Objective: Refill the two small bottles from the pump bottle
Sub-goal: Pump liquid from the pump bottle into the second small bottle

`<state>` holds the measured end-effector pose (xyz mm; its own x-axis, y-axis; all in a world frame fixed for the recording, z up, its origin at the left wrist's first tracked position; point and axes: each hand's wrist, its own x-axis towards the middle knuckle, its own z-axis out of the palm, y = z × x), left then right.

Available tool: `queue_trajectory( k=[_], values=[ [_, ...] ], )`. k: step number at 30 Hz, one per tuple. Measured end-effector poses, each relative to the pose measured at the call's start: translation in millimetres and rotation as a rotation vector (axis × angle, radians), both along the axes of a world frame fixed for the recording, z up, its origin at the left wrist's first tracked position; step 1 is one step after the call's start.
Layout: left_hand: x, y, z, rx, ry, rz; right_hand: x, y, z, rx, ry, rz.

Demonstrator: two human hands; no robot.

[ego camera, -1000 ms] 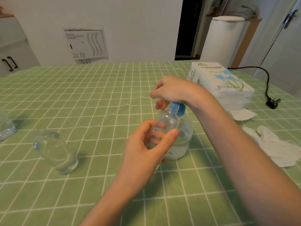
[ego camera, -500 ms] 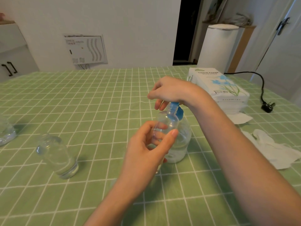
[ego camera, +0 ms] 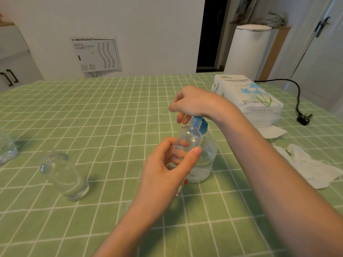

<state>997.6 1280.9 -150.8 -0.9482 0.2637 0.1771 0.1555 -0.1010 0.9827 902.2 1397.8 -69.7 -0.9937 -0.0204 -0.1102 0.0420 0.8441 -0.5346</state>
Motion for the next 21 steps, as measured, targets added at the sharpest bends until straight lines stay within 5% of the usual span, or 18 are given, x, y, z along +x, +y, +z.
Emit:
queue_trajectory(
  k=[21],
  values=[
    [0.4,1.8,0.8,0.008,-0.001,0.013,1.1,0.7,0.9,-0.014,-0.044,-0.001]
  ],
)
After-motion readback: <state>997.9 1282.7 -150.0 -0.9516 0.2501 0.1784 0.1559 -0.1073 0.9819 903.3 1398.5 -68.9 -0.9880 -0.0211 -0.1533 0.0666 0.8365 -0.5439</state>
